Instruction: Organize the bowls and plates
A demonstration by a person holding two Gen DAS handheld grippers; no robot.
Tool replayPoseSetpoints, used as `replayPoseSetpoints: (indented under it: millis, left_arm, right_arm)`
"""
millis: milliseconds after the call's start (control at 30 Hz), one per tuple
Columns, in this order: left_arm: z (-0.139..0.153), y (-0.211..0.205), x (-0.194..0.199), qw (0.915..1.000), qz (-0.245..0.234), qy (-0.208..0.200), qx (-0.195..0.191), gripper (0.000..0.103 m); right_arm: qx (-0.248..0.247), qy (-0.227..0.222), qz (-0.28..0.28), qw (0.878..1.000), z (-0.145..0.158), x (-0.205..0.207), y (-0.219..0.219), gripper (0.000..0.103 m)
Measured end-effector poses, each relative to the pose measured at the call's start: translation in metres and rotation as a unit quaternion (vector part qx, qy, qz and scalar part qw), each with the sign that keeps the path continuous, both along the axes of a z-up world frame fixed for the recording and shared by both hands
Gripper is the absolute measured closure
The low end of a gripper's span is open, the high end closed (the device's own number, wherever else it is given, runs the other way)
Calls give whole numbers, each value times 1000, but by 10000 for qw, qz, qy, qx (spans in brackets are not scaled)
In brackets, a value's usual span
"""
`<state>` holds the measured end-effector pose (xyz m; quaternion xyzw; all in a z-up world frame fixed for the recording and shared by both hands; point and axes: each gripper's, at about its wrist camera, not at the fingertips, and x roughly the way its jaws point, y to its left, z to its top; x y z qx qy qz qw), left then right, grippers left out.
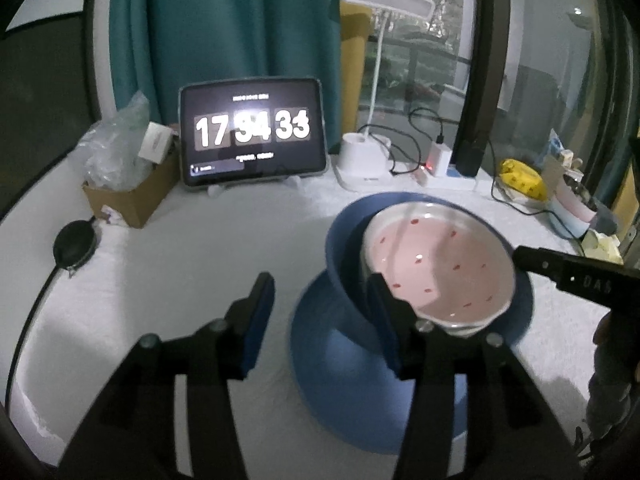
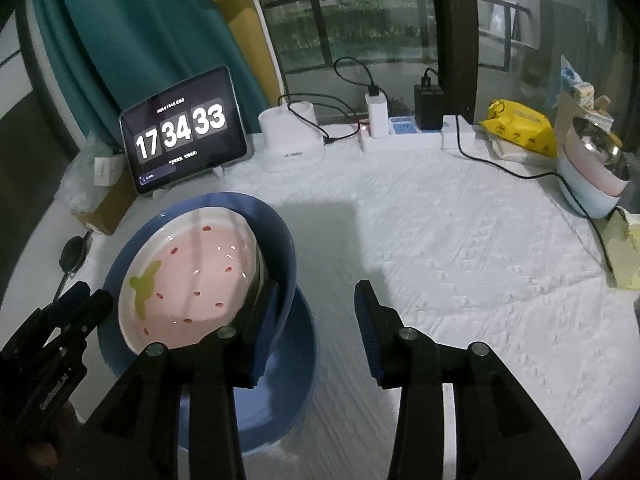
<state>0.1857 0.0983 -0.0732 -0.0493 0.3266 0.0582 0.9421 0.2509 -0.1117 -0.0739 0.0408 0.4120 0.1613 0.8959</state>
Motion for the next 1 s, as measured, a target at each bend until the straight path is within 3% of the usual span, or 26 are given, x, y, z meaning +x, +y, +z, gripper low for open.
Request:
replayPoseSetpoints:
  millis: [333, 367, 433, 667, 833, 1000]
  left_arm:
    - [12, -20, -25, 9998, -130, -172, 57, 50]
    - [13, -23, -27, 9997, -142, -181, 58, 48]
    - [15, -27, -32, 9996, -177, -219, 40, 35]
    - [21, -41, -50, 9990, -309, -318, 31, 26]
    - [26, -52, -64, 9980, -446, -438, 29, 14]
    - [33, -62, -76, 9973, -473, -544, 135, 12]
  right_arm:
    - [-123, -168, -174, 9996, 8, -26, -22, 62]
    - [-121, -173, -190, 9996, 9, -29, -24, 62]
    - [-120, -193, -220, 9995, 9, -35, -29, 62]
    - [-200, -339, -305, 9988, 15, -57, -41, 62]
    - [-309, -513, -359, 9976, 21, -73, -49, 62]
    - [-427, -698, -335, 9961, 28, -91, -53, 62]
